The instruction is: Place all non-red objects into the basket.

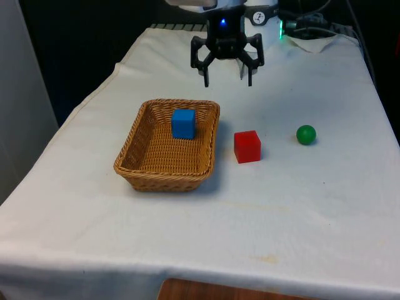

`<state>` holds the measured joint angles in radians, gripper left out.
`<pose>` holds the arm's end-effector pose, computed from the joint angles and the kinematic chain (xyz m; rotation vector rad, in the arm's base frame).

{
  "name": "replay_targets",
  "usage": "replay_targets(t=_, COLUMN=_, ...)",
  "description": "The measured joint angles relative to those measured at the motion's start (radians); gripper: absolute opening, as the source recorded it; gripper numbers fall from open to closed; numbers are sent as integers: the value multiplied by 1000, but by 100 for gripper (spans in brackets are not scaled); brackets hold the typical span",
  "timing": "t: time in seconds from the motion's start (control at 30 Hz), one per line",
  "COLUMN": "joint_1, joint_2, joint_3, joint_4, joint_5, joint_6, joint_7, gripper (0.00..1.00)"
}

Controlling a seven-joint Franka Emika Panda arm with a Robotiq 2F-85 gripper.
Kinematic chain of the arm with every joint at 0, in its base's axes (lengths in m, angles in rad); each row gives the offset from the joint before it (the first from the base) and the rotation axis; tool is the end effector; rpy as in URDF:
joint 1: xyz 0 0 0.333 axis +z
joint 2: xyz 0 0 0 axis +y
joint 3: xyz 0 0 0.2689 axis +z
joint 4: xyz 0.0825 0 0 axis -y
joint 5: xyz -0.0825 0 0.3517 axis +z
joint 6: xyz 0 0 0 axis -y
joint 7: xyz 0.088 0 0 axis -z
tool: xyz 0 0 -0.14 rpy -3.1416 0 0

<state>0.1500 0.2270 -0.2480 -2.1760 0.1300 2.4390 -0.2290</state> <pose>0.5300 -0.0510 0.2389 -3.1167 -0.0638 -0.0774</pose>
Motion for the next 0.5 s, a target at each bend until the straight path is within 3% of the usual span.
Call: replay_targets(t=0.5, joint_1=6, joint_2=-25, joint_3=62, joint_4=-26, joint_5=0, joint_6=0, joint_7=53, gripper=100)
